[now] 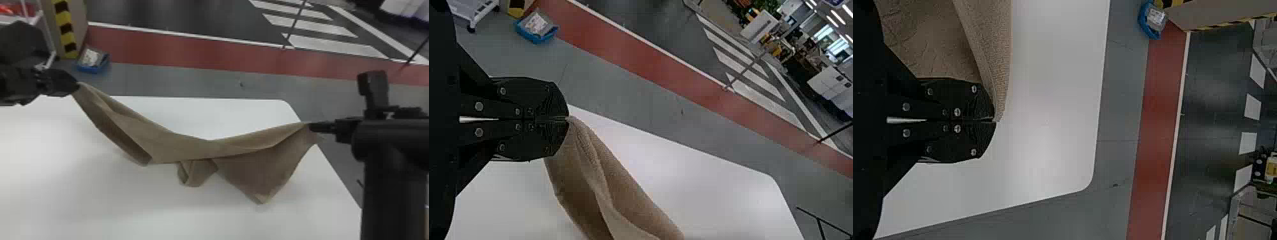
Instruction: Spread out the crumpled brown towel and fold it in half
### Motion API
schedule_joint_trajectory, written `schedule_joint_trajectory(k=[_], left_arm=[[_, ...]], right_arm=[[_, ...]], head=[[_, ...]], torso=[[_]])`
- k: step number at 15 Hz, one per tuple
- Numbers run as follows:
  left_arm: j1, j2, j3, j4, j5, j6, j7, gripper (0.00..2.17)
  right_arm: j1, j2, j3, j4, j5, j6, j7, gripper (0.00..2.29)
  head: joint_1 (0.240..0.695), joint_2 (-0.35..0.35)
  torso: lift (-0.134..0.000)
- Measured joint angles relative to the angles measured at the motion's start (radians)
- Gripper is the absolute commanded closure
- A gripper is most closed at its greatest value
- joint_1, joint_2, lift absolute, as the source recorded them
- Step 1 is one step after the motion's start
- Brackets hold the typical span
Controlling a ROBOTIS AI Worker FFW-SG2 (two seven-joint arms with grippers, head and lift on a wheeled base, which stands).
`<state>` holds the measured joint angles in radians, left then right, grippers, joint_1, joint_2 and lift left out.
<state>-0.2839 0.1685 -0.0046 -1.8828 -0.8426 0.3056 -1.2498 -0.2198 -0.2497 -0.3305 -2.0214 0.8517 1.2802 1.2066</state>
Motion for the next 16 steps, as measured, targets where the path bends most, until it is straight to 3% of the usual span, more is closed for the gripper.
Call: schedule_joint_trajectory(k=[3, 5, 10, 14, 16], left_arm=[[-0.09, 0.022, 0.023, 0.024, -0.006, 0.048, -0.011, 2.01], [-0.147, 0.037, 0.026, 0.064, -0.019, 0.073, -0.018, 2.01], [-0.173, 0.073, 0.061, 0.095, -0.024, 0.095, -0.012, 2.01], [-0.189, 0.068, 0.062, 0.114, -0.011, 0.106, 0.05, 2.01], [-0.252, 0.046, 0.032, 0.201, -0.019, 0.125, 0.124, 2.01]], right_arm=[[-0.11, -0.047, 0.027, 0.045, -0.034, 0.086, -0.017, 1.65], [-0.181, -0.062, 0.04, 0.09, -0.043, 0.106, -0.036, 1.65], [-0.28, -0.095, 0.063, 0.161, -0.045, 0.118, -0.064, 1.65], [-0.373, -0.104, 0.141, 0.229, -0.044, 0.128, -0.107, 1.65], [-0.469, -0.087, 0.19, 0.32, -0.036, 0.142, -0.151, 1.65]], head=[[0.577, -0.243], [0.53, -0.222], [0.499, -0.197], [0.468, -0.179], [0.438, -0.168]], torso=[[-0.125], [-0.125], [-0.125], [-0.125], [-0.125]])
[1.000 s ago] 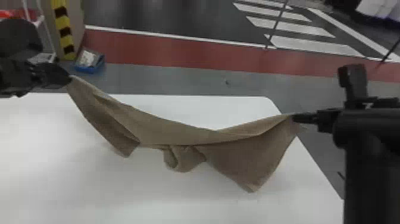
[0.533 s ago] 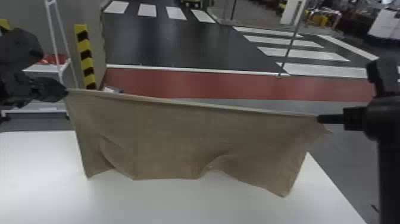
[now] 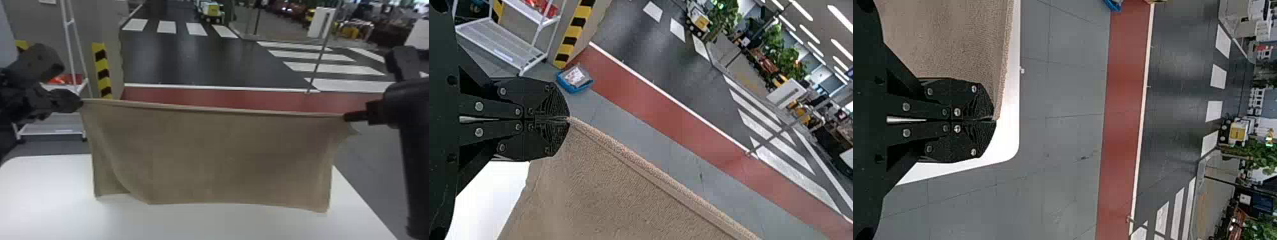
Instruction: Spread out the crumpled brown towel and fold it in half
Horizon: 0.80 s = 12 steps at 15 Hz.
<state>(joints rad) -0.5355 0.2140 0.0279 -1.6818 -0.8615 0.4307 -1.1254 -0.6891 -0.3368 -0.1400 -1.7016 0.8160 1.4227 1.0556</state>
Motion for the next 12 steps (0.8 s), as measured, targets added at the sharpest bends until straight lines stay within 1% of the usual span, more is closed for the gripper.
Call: schedule_joint_trajectory(k=[2, 3, 4, 5, 7, 8, 9, 10, 11, 12], left_arm=[[-0.085, -0.02, -0.026, 0.107, -0.006, 0.004, 0.079, 2.01], [-0.13, -0.03, -0.034, 0.157, -0.009, 0.004, 0.115, 2.01], [-0.16, -0.038, -0.038, 0.186, -0.012, 0.004, 0.132, 2.01], [-0.181, -0.044, -0.04, 0.202, -0.017, 0.004, 0.138, 2.01], [-0.187, -0.047, -0.036, 0.207, -0.018, 0.003, 0.149, 2.01], [-0.17, -0.043, -0.026, 0.204, -0.01, -0.009, 0.154, 2.01], [-0.135, -0.029, -0.007, 0.199, 0.004, -0.058, 0.164, 2.01], [-0.079, -0.007, 0.018, 0.188, 0.025, -0.137, 0.175, 2.01], [-0.015, 0.011, 0.041, 0.155, 0.044, -0.191, 0.179, 2.01], [0.078, 0.028, 0.068, 0.087, 0.062, -0.225, 0.178, 2.01]], right_arm=[[-0.1, 0.028, 0.025, 0.094, 0.015, 0.003, -0.04, 1.65], [-0.152, 0.036, 0.032, 0.14, 0.018, 0.002, -0.058, 1.65], [-0.192, 0.038, 0.034, 0.177, 0.02, -0.002, -0.068, 1.65], [-0.231, 0.034, 0.031, 0.211, 0.02, -0.009, -0.071, 1.65], [-0.265, 0.01, 0.025, 0.243, 0.012, -0.023, -0.069, 1.65], [-0.252, -0.001, 0.025, 0.243, 0.007, -0.028, -0.06, 1.65], [-0.206, -0.007, 0.026, 0.214, 0.005, -0.03, -0.053, 1.65], [-0.129, -0.011, 0.026, 0.15, 0.002, -0.03, -0.048, 1.65], [-0.043, -0.017, 0.02, 0.075, -0.006, -0.029, -0.039, 1.65], [0.073, -0.027, -0.004, -0.024, -0.026, -0.032, -0.027, 1.65]], head=[[0.407, -0.159], [0.389, -0.156], [0.37, -0.155], [0.341, -0.161], [0.327, -0.17], [0.331, -0.17], [0.346, -0.169], [0.365, -0.165], [0.422, -0.157], [0.461, -0.156]], torso=[[-0.125], [-0.125], [-0.125], [-0.125], [-0.125], [-0.125], [-0.125], [-0.125], [-0.125], [-0.125]])
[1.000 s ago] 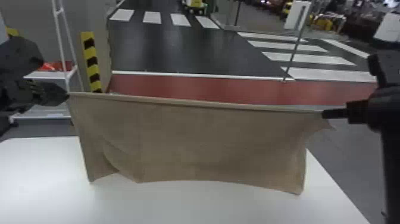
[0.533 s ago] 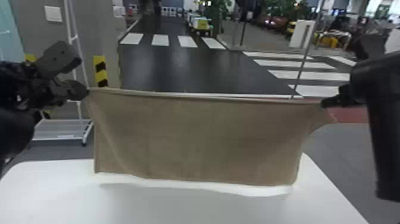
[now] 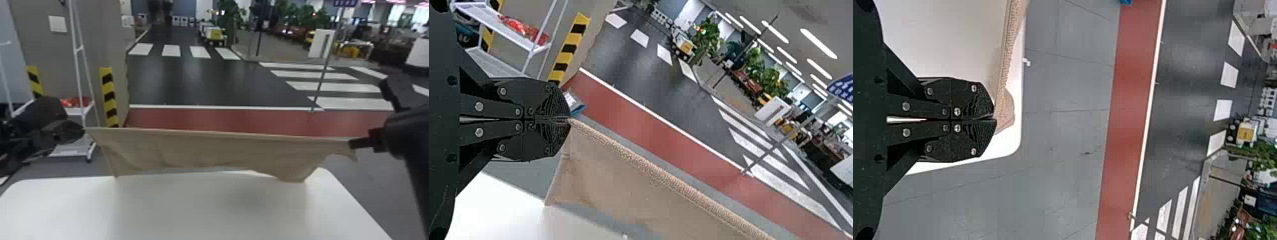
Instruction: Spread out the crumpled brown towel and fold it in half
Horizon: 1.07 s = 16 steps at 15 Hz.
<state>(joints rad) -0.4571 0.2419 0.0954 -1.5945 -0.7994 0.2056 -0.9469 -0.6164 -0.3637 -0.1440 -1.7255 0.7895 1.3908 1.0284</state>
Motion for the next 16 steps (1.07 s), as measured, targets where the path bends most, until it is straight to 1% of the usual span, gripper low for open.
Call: schedule_joint_trajectory(k=[2, 3, 4, 5, 6, 8, 11, 12, 14, 16], left_arm=[[0.185, 0.021, 0.06, -0.136, 0.024, -0.048, -0.002, 2.01], [0.268, 0.031, 0.097, -0.179, 0.043, -0.086, -0.004, 2.01], [0.332, 0.042, 0.126, -0.204, 0.059, -0.121, -0.006, 2.01], [0.401, 0.052, 0.154, -0.232, 0.071, -0.157, -0.01, 2.01], [0.469, 0.059, 0.183, -0.264, 0.078, -0.186, -0.022, 2.01], [0.573, 0.067, 0.233, -0.309, 0.086, -0.246, -0.077, 2.01], [0.688, 0.091, 0.272, -0.357, 0.086, -0.287, -0.152, 2.01], [0.713, 0.093, 0.287, -0.378, 0.084, -0.289, -0.198, 2.01], [0.74, 0.095, 0.323, -0.423, 0.082, -0.289, -0.29, 2.01], [0.759, 0.097, 0.359, -0.462, 0.082, -0.29, -0.346, 2.01]], right_arm=[[0.213, -0.008, -0.061, -0.176, -0.046, -0.009, 0.014, 1.65], [0.309, -0.005, -0.082, -0.25, -0.062, -0.01, 0.02, 1.65], [0.382, 0.002, -0.093, -0.302, -0.07, -0.012, 0.027, 1.65], [0.462, 0.01, -0.108, -0.356, -0.081, -0.019, 0.032, 1.65], [0.543, 0.022, -0.133, -0.41, -0.1, -0.031, 0.041, 1.65], [0.657, 0.054, -0.175, -0.492, -0.124, -0.064, 0.079, 1.65], [0.778, 0.083, -0.212, -0.549, -0.138, -0.145, 0.119, 1.65], [0.809, 0.092, -0.23, -0.563, -0.148, -0.178, 0.126, 1.65], [0.837, 0.099, -0.267, -0.573, -0.183, -0.207, 0.138, 1.65], [0.856, 0.1, -0.297, -0.587, -0.206, -0.229, 0.171, 1.65]], head=[[0.536, -0.155], [0.577, -0.151], [0.648, -0.137], [0.685, -0.131], [0.695, -0.126], [0.695, -0.11], [0.695, -0.093], [0.695, -0.09], [0.695, -0.089], [0.695, -0.075]], torso=[[-0.125], [-0.125], [-0.125], [-0.125], [-0.125], [-0.125], [-0.125], [-0.125], [-0.125], [-0.125]])
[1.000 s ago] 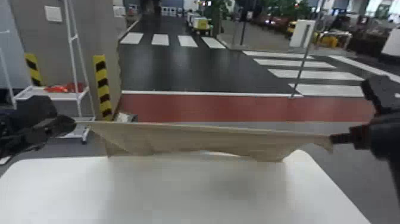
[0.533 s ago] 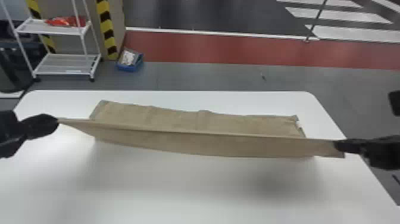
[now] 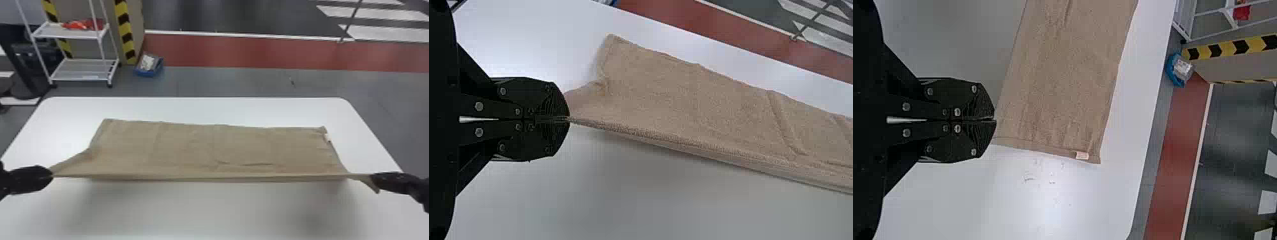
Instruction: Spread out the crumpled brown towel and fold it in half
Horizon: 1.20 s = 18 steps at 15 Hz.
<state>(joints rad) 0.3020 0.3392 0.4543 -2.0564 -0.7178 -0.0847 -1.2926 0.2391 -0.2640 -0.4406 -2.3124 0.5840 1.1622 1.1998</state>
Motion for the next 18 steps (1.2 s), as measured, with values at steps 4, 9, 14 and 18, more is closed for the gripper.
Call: schedule_joint_trajectory(k=[4, 9, 14, 18], left_arm=[[0.073, 0.009, 0.042, -0.067, 0.003, -0.034, -0.099, 2.01], [0.082, 0.041, 0.023, -0.103, -0.068, -0.04, -0.234, 2.01], [-0.13, 0.055, -0.158, -0.015, -0.264, 0.027, -0.272, 2.01], [-0.269, 0.056, -0.226, 0.076, -0.337, 0.114, -0.27, 2.01]], right_arm=[[0.039, 0.0, -0.059, -0.019, -0.018, -0.071, 0.074, 1.65], [0.009, -0.014, -0.087, -0.012, -0.009, -0.115, 0.12, 1.65], [-0.182, -0.06, 0.049, 0.154, 0.114, -0.004, 0.154, 1.65], [-0.225, -0.072, 0.089, 0.23, 0.162, -0.002, 0.16, 1.65]], head=[[0.695, -0.078], [0.695, -0.087], [0.695, -0.092], [0.695, -0.084]], torso=[[-0.125], [-0.125], [-0.125], [-0.125]])
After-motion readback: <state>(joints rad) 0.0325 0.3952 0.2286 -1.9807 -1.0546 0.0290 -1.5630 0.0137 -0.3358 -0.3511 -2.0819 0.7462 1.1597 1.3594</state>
